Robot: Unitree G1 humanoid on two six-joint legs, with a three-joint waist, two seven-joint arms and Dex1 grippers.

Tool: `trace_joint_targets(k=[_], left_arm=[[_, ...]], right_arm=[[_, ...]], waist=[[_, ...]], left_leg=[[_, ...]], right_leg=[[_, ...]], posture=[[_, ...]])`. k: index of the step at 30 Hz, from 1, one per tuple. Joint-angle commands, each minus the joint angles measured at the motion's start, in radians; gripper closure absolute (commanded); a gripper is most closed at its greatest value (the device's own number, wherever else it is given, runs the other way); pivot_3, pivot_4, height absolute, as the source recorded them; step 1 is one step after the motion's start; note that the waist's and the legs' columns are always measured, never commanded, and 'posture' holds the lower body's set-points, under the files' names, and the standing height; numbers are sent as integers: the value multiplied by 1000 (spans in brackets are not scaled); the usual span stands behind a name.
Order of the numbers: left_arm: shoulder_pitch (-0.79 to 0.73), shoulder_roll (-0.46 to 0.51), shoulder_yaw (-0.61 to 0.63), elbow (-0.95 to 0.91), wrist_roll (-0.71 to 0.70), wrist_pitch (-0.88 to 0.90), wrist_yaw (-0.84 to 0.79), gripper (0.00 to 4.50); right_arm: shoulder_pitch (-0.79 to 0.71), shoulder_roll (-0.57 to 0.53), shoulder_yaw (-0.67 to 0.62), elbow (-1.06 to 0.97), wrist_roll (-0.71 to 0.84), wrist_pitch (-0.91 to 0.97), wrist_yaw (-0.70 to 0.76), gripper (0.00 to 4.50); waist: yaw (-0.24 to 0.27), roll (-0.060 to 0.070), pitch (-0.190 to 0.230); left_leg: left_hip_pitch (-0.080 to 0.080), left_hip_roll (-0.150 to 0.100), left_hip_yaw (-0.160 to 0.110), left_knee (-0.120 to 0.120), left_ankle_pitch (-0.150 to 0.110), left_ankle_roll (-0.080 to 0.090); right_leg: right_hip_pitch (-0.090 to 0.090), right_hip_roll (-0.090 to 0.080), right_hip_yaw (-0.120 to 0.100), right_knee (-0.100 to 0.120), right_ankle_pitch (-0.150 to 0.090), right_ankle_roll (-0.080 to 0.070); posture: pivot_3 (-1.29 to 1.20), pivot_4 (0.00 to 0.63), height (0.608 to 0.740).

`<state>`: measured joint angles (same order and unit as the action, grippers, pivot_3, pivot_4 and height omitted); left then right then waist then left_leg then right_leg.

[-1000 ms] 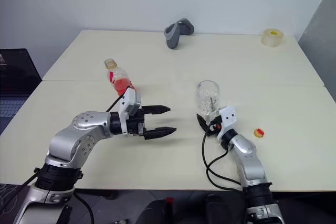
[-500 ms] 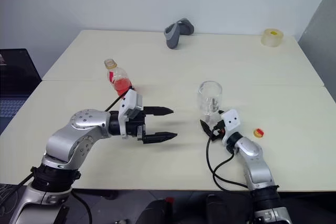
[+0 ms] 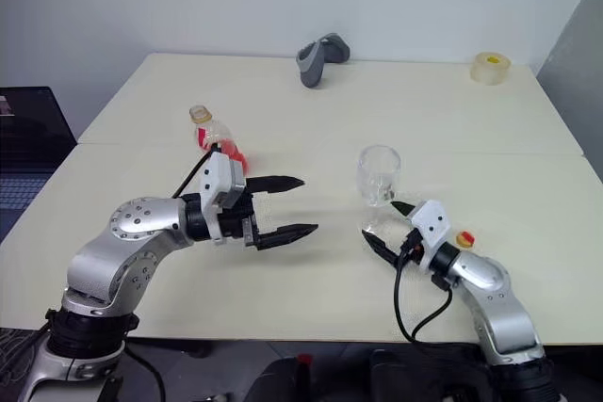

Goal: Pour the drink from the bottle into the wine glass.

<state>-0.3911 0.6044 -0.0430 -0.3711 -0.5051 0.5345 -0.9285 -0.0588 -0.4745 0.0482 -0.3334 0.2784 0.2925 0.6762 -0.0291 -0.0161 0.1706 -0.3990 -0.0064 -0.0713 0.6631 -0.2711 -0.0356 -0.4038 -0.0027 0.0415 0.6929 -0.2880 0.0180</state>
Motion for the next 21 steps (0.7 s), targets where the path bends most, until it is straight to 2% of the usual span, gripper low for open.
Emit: trace_joint_targets(k=[1, 8, 14, 21], left_arm=[[22, 8, 43, -78, -40, 21, 29, 0], [63, 24, 83, -137, -44, 49, 96, 0], [112, -28, 133, -137, -17, 49, 238, 0], [247, -176, 163, -9, 216, -124, 540, 0]], right_arm=[[28, -47, -31, -115, 67, 53, 40, 25], [60, -76, -57, -215, 128, 124, 28, 25], [60, -73, -74, -283, 182, 179, 1, 25], [57, -71, -72, -341, 217, 204, -18, 25]], waist=[[0, 0, 0], [0, 0, 0], [1, 0, 0], [2, 0, 0]], left_leg=[[0, 0, 0, 0, 0, 0], [0, 0, 0, 0, 0, 0], [0, 0, -1, 0, 0, 0], [1, 0, 0, 0, 0, 0]], right_leg=[[0, 0, 0, 0, 0, 0], [0, 0, 0, 0, 0, 0], [1, 0, 0, 0, 0, 0], [1, 0, 0, -1, 0, 0]], posture=[[0, 150, 740], [0, 150, 740], [0, 150, 740], [0, 150, 740]])
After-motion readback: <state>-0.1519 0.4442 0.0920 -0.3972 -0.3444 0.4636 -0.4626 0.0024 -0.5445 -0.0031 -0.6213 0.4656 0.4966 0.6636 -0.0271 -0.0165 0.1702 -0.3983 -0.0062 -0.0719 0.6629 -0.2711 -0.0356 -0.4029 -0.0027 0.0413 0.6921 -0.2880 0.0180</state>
